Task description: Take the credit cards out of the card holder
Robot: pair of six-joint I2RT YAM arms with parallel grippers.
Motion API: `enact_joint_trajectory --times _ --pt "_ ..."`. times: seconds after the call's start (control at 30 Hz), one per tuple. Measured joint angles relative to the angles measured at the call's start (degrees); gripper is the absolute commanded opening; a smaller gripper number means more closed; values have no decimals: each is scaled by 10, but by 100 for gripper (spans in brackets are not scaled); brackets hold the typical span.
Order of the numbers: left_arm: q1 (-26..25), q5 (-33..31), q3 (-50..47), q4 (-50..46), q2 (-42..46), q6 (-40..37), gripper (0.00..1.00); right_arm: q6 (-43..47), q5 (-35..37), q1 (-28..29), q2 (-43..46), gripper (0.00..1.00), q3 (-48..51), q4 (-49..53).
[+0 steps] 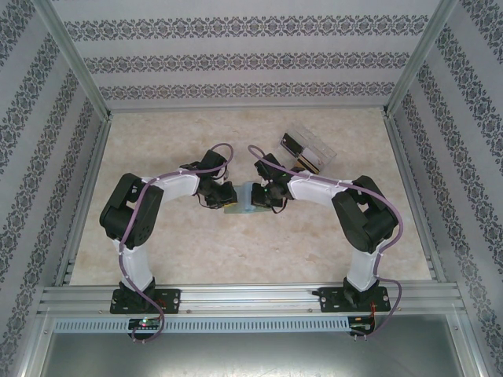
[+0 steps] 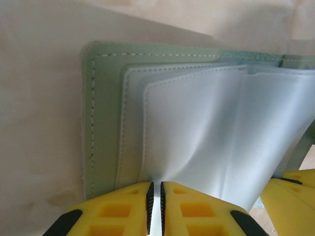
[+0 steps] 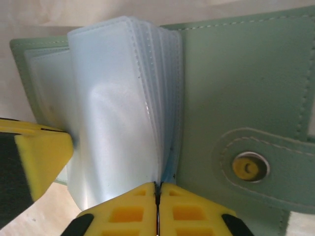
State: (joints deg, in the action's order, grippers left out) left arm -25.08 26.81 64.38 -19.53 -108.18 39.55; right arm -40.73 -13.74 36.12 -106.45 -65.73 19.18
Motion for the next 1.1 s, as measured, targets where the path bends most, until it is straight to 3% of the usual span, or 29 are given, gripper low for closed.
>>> enact_joint_trajectory --times 0.23,0.37,0.6,0.83,1.03,1.1 --pt "0 2 0 1 0 0 15 -1 -14 0 -18 3 -8 -9" --pt "0 3 1 0 0 0 19 0 -12 0 -16 14 -8 -10" --pt "1 4 18 -20 16 -12 43 7 24 0 67 32 0 -10" --pt "23 -7 30 -57 100 -26 65 18 92 0 162 55 41 -26" --pt "76 -93 35 -92 193 -54 92 51 219 -13 285 73 82 -17" --pt "97 -138 31 -96 229 -66 99 61 263 -42 347 83 101 -20"
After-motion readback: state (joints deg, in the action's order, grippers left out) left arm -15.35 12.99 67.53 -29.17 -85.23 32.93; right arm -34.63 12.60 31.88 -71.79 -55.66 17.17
